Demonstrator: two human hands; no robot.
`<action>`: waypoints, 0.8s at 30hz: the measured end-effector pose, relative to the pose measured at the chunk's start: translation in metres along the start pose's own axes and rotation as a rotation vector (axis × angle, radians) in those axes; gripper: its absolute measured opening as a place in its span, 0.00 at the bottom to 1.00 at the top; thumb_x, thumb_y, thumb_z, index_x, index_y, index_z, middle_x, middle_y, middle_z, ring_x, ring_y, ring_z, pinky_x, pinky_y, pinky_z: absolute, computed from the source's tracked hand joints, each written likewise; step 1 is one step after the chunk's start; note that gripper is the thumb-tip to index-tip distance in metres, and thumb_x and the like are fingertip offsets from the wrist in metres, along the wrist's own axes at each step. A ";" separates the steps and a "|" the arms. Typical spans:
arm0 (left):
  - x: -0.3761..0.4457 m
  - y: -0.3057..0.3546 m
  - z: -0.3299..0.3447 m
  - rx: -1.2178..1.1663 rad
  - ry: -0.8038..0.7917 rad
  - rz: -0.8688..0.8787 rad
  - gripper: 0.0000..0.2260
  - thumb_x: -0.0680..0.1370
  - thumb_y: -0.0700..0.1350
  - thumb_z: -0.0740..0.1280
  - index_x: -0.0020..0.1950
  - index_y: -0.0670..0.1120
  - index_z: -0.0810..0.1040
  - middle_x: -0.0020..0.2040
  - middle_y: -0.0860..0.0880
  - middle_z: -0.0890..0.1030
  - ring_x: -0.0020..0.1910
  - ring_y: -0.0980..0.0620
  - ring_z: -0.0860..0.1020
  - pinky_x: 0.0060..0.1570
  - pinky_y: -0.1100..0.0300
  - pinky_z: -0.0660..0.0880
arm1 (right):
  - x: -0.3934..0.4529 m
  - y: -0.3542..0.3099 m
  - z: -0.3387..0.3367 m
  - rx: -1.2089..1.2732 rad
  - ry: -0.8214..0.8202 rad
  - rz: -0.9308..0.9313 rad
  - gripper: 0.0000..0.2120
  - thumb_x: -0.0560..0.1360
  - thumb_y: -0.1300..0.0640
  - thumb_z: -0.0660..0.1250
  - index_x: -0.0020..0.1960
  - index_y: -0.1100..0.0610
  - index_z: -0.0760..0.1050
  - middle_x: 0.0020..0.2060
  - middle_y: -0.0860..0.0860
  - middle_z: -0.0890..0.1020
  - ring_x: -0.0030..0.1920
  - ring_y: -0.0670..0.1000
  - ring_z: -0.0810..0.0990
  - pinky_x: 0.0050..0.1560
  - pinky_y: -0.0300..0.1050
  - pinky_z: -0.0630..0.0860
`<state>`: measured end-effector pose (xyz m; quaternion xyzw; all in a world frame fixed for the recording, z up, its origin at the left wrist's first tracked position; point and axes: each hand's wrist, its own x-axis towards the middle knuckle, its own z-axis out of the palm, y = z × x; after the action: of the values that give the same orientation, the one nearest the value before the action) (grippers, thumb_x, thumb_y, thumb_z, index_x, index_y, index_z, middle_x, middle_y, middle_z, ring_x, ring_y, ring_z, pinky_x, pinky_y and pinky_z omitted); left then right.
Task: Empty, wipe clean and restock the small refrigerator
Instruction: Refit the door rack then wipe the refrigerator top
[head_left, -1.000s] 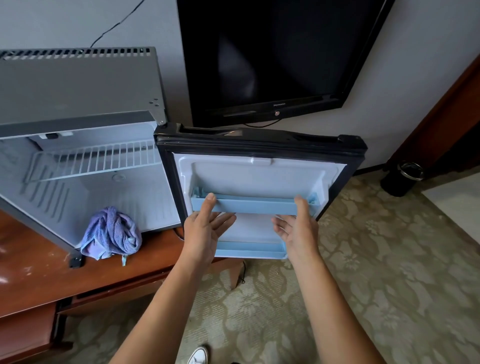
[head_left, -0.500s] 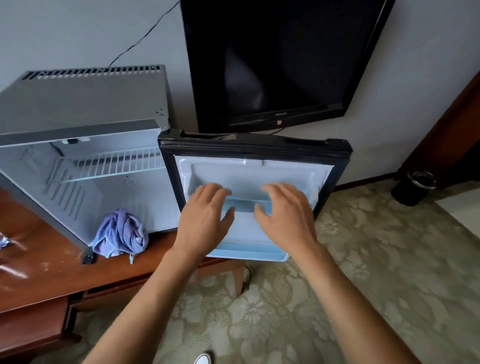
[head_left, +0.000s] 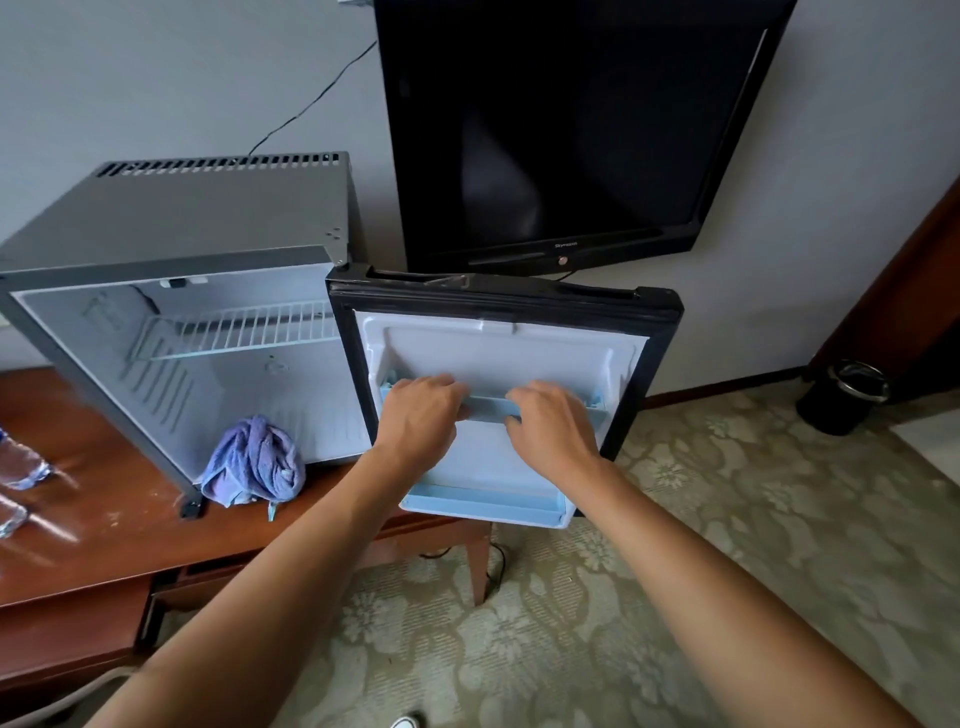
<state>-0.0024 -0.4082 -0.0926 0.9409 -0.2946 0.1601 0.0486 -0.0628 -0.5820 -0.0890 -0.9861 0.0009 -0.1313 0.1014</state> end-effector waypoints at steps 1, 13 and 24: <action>0.000 0.000 0.000 -0.008 0.009 0.003 0.05 0.81 0.46 0.70 0.52 0.46 0.83 0.47 0.47 0.82 0.45 0.45 0.82 0.43 0.54 0.74 | 0.001 0.000 0.001 -0.001 -0.003 -0.001 0.09 0.78 0.59 0.65 0.56 0.58 0.81 0.49 0.55 0.80 0.52 0.59 0.79 0.51 0.52 0.75; -0.068 -0.028 0.005 0.012 0.057 0.032 0.31 0.82 0.61 0.58 0.81 0.47 0.62 0.80 0.47 0.64 0.81 0.46 0.60 0.79 0.41 0.56 | -0.022 -0.041 0.037 -0.008 0.210 -0.237 0.30 0.74 0.56 0.70 0.74 0.62 0.69 0.71 0.60 0.73 0.72 0.62 0.70 0.72 0.62 0.67; -0.167 -0.158 0.041 0.025 -0.087 -0.123 0.34 0.79 0.62 0.59 0.81 0.46 0.63 0.81 0.46 0.62 0.82 0.46 0.56 0.78 0.40 0.55 | -0.010 -0.168 0.106 0.070 0.190 -0.380 0.30 0.74 0.58 0.65 0.76 0.61 0.68 0.76 0.59 0.68 0.78 0.61 0.64 0.76 0.65 0.60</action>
<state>-0.0303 -0.1962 -0.1860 0.9638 -0.2361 0.1192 0.0334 -0.0488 -0.3964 -0.1582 -0.9476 -0.1800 -0.2406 0.1083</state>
